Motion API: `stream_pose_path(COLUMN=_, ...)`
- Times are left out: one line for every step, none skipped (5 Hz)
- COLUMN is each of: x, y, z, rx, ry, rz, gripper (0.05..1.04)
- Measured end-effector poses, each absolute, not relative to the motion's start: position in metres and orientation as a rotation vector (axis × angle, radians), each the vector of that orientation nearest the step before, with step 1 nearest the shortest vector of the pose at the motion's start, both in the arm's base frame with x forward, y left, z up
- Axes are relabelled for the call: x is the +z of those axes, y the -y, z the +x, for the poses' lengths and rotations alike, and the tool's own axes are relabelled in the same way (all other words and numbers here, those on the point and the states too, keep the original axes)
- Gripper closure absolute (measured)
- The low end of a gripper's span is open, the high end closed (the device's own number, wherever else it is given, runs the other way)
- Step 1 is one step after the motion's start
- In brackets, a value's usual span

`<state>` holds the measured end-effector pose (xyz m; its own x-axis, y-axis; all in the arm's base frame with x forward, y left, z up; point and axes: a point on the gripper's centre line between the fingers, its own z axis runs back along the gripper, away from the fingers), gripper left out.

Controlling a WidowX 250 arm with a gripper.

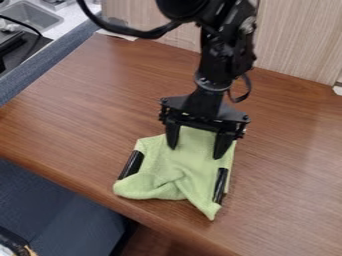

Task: Move the cloth to top edge on the table

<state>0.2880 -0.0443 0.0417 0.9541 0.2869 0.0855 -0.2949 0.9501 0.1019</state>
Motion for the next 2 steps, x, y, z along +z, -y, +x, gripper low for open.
stream_pose_path(x=0.0163, y=0.0458, z=0.2881, rx=0.286, ry=0.029, rz=0.099, gripper=0.083)
stream_pose_path(x=0.0117, y=0.0481, z=0.294, rx=0.255, ry=0.032, rz=0.091, gripper=0.083)
